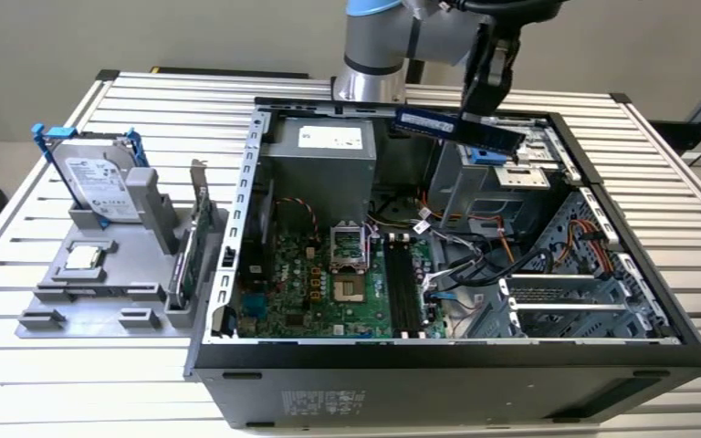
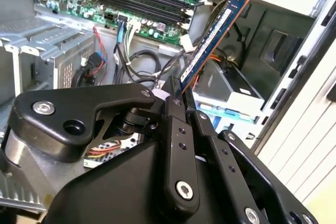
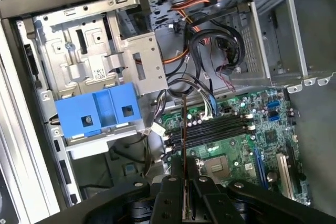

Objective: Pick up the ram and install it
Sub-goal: 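Insert the ram into the slot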

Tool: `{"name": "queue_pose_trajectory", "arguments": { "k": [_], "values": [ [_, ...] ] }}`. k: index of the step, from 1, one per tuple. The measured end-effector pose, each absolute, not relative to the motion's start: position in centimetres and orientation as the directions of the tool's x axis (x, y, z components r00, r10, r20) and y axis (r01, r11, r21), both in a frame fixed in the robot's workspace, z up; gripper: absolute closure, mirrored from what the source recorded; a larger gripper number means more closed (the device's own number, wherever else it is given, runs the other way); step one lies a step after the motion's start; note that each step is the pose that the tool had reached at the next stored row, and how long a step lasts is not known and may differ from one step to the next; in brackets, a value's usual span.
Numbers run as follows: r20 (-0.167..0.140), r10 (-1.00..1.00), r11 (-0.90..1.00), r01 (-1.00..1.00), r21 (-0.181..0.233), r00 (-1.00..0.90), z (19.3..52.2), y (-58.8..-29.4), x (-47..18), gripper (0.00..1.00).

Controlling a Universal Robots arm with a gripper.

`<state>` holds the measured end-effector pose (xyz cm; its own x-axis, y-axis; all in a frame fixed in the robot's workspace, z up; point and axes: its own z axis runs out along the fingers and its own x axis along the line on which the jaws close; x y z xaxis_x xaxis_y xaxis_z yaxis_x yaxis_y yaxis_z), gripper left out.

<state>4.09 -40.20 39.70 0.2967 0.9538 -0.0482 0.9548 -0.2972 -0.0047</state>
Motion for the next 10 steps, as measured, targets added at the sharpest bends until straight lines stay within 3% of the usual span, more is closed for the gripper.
{"name": "queue_pose_trajectory", "arguments": {
  "k": [10],
  "values": [
    [-0.048, 0.897, -0.440, 0.898, -0.005, 0.439, 39.70, -40.21, 4.08, 1.00]
  ]
}}
